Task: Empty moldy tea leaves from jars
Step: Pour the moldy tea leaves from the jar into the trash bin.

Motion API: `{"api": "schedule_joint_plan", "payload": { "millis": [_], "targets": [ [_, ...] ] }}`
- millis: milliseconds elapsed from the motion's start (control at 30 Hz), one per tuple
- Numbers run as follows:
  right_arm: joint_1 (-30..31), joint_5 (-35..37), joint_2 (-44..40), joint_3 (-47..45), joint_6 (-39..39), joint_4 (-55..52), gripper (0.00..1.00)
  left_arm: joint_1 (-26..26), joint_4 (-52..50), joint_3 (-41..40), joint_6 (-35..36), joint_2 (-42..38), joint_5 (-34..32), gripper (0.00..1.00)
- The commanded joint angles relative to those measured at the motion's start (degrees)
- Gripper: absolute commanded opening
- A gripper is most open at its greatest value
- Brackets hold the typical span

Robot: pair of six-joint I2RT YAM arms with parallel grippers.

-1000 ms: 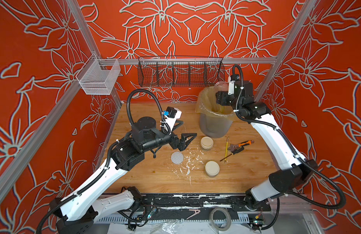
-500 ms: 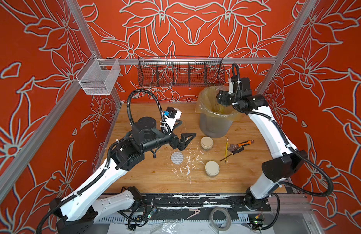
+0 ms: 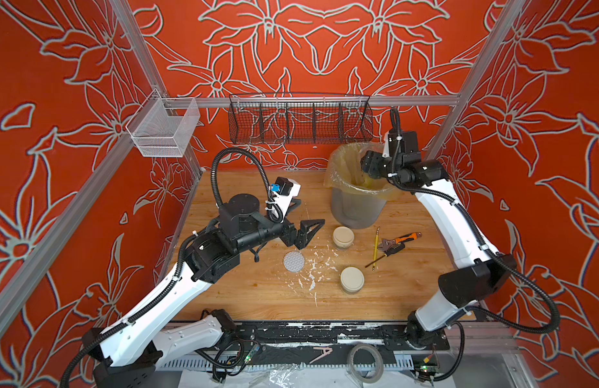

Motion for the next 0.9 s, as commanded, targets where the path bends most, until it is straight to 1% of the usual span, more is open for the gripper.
{"api": "schedule_joint_plan", "payload": {
  "millis": [0, 133, 200, 300, 500, 733, 867],
  "targets": [
    [-0.3, -0.7, -4.0, -0.7, 3.2, 3.5, 0.26, 0.0, -0.2, -0.2, 0.3, -0.6, -0.4, 0.98],
    [-0.3, -1.7, -3.6, 0.0, 1.8, 2.5, 0.26, 0.0, 0.2, -0.1, 0.0, -0.6, -0.2, 0.98],
    [-0.3, -1.9, -0.8, 3.1, 0.3, -1.9, 0.26, 0.0, 0.3, 0.2, -0.3, -0.4, 0.2, 0.98],
    [-0.3, -3.9, 3.4, 8.3, -0.3, -7.7, 0.26, 0.0, 0.1, 0.5, -0.6, -0.1, 0.5, 0.98],
    [-0.1, -6.2, 5.1, 9.1, -0.7, -8.2, 0.25, 0.1, 0.0, 0.4, -1.0, -0.3, 0.4, 0.98],
    [0.2, -4.8, 4.8, 9.7, -2.0, -8.5, 0.25, 0.0, 0.5, 0.0, -1.5, 0.3, 0.9, 0.98],
    [1.1, -2.6, 6.1, 12.2, -4.2, -12.0, 0.25, 0.0, 0.9, 0.3, -1.3, 0.6, 0.9, 0.98]
  ]
}}
